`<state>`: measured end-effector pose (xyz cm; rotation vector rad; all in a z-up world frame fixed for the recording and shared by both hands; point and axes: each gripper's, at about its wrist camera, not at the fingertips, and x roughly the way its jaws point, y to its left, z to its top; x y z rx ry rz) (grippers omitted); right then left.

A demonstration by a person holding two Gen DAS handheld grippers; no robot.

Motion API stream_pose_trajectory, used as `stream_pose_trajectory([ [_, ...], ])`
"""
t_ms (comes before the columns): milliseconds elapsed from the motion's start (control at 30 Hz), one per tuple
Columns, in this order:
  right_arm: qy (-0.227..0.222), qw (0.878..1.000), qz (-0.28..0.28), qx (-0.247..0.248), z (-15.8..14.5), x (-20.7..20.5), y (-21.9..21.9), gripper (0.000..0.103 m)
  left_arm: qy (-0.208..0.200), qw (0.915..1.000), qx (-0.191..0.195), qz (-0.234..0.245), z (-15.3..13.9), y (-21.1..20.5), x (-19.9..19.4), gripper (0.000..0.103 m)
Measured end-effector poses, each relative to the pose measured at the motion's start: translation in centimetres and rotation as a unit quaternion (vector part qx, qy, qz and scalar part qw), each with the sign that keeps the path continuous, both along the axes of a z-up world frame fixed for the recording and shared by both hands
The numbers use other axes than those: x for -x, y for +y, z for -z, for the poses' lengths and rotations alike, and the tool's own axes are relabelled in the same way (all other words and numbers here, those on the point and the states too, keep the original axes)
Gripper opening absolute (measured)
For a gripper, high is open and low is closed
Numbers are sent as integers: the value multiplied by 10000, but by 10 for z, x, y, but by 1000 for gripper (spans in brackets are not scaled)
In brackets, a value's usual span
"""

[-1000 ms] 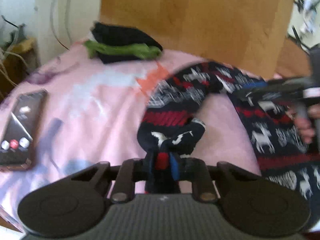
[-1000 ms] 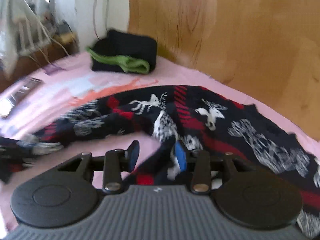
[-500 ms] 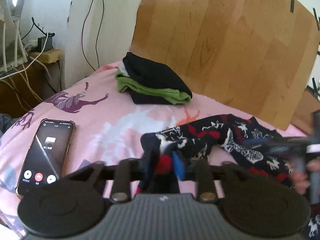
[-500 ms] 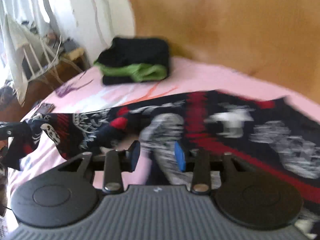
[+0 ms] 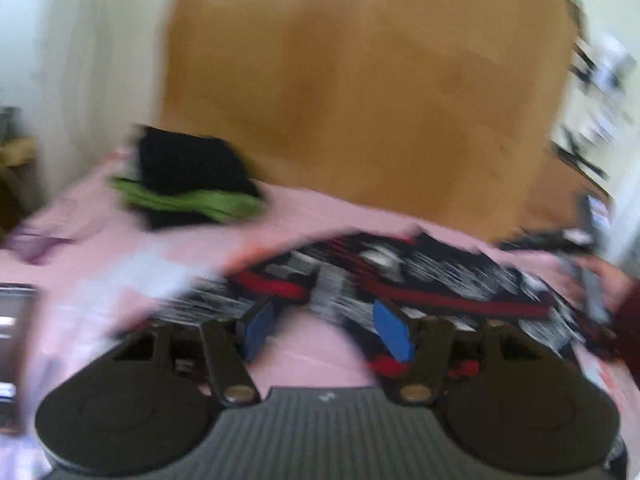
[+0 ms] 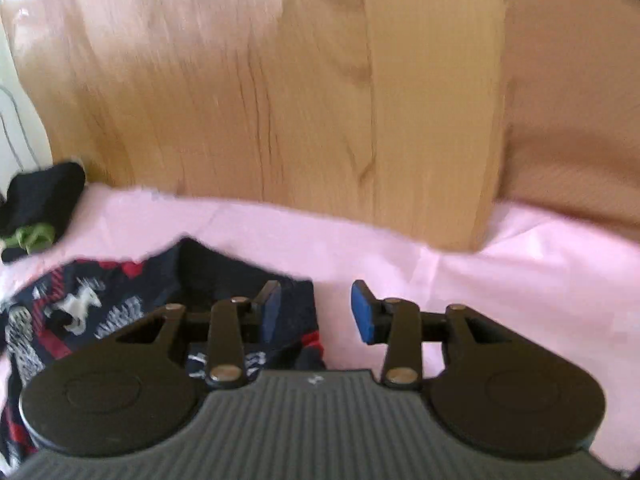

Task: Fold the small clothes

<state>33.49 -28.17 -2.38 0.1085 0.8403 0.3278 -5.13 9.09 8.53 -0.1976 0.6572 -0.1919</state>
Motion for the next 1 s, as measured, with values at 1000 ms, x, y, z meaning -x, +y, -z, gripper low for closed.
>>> stream_pose_trajectory([
  [1000, -1708, 9436, 2825, 244, -54, 327, -161, 40, 638, 9841, -34, 1655, 56, -140, -33, 73],
])
